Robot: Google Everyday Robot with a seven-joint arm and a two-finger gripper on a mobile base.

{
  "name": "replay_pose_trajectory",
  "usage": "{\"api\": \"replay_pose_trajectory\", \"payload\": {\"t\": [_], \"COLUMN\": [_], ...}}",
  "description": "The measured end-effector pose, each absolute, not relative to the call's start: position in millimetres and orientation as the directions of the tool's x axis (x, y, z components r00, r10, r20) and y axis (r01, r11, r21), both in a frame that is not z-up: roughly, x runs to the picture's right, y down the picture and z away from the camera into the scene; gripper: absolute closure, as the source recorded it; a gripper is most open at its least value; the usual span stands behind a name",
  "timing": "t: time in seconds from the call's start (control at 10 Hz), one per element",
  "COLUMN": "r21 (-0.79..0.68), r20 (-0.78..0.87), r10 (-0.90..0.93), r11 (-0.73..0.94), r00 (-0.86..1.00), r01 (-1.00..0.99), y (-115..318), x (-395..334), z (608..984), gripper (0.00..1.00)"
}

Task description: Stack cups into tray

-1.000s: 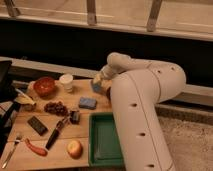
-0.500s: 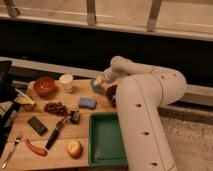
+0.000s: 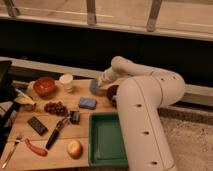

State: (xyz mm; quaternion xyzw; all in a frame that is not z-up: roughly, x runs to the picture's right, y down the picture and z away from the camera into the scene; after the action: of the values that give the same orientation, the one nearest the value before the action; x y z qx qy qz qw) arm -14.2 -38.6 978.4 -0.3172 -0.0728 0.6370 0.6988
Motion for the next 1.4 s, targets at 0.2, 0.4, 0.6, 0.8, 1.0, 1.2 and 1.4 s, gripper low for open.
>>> {"api": "replay_pose_trajectory", "payload": {"t": [0.2, 0.4, 0.6, 0.8, 1.0, 1.2, 1.4], "r21": [-0.548, -0.569, -0.594, -0.621, -0.664, -0.698, -0.706], "r20": [-0.289, -0.253, -0.194, -0.111, -0.035, 0.005, 0.014], "r10": [0.937, 0.938, 0.933, 0.916, 0.898, 0.889, 0.886], "r11": [0.005, 0.053, 0.135, 0.238, 0.307, 0.331, 0.337], "r00": [0.195, 0.236, 0.303, 0.385, 0.438, 0.459, 0.464], "r01": [-0.837, -0.821, -0.794, -0.746, -0.682, -0.635, -0.623], "y": [-43, -63, -90, -124, -148, -158, -160], "x": [-19, -32, -56, -92, -139, -164, -169], "z": [972, 951, 920, 886, 872, 864, 862], "gripper": [1.00, 1.00, 1.00, 1.00, 1.00, 1.00, 1.00]}}
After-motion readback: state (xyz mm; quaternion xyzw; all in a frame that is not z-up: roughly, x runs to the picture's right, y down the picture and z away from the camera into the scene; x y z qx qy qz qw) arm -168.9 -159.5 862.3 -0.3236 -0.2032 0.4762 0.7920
